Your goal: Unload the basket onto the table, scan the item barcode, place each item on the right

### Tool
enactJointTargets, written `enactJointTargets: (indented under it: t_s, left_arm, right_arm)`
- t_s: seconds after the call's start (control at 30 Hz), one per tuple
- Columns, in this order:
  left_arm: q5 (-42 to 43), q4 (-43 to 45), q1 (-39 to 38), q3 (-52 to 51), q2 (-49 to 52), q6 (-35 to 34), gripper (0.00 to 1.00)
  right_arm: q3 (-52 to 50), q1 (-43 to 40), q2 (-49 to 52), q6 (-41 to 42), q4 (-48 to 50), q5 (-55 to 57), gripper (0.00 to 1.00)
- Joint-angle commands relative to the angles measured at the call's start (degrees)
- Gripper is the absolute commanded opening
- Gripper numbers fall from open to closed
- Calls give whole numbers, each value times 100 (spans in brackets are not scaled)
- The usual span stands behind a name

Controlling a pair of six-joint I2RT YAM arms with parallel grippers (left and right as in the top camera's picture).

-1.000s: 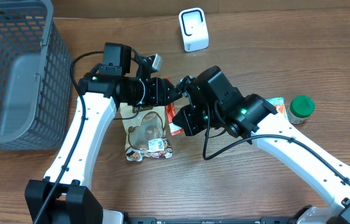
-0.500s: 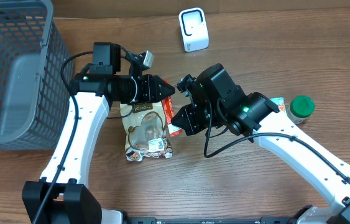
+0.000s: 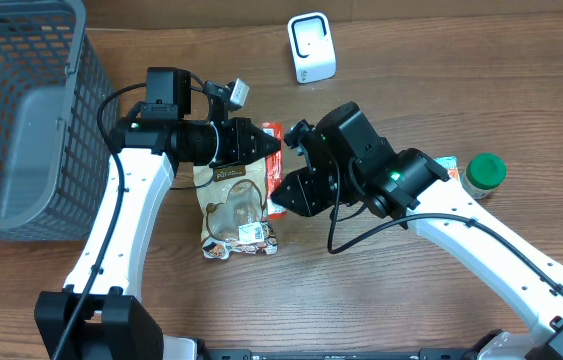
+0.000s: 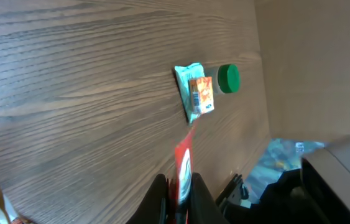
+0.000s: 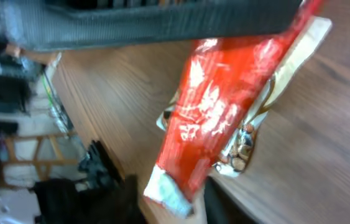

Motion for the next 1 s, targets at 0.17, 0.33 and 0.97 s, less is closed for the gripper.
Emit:
enactJointTargets:
  t_s: [0.17,0.33,0.97]
  left_arm:
    - [898,-22,326,52,-9,4,4]
    - [1919,-11,715,52,-9,2,4]
    - [3766,59,881,52,-9,0,4]
  right_arm:
    - [11,-675,-59,-181,11,-1010,53]
    - [9,-1482,-57,-466,-179,-2144,54]
    - [2,-1104,-57,-1360,181,-3497,37]
